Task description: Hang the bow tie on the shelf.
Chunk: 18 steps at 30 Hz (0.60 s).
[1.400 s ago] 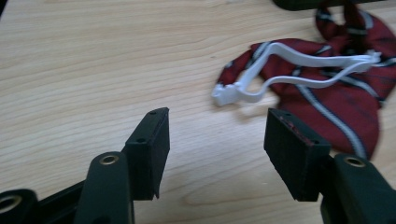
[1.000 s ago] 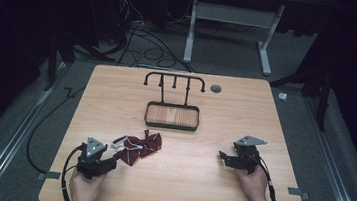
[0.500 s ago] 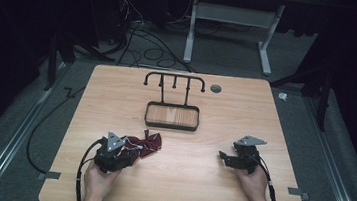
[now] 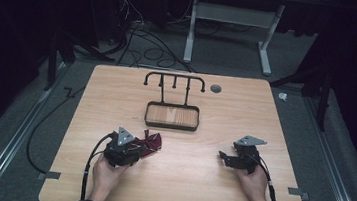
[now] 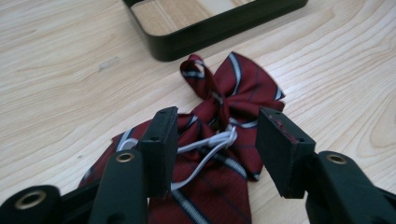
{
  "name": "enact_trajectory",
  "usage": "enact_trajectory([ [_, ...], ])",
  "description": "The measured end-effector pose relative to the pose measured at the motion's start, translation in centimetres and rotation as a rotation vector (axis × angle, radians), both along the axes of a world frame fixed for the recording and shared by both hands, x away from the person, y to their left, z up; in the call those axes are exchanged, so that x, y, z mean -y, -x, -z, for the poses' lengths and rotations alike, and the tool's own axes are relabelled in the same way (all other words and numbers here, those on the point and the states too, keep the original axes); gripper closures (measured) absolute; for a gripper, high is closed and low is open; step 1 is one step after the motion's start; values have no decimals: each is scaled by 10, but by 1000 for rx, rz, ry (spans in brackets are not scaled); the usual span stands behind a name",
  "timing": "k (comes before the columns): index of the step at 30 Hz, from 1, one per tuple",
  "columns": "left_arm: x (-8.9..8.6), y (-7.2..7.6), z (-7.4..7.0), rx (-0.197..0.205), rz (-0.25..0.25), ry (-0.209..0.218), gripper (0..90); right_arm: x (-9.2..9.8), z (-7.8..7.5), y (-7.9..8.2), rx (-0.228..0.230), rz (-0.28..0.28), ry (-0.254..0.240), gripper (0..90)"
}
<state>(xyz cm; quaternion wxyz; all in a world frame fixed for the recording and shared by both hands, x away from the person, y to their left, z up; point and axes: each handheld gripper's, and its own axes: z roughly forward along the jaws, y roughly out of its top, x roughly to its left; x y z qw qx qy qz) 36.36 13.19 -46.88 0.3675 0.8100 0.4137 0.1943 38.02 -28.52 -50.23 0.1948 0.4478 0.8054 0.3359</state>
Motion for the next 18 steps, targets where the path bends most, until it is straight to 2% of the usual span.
enact_trajectory([
  [8, 4, -6, 7, -26, 9, 10, 527, 0, 0, 0, 0, 0, 0, 287],
  [13, 7, -9, 11, -37, 26, -1, 588, 0, 0, 0, 0, 0, 1, 287],
  [18, 8, -11, 14, -48, 45, -18, 689, 0, 0, 0, 1, -3, 1, 294],
])
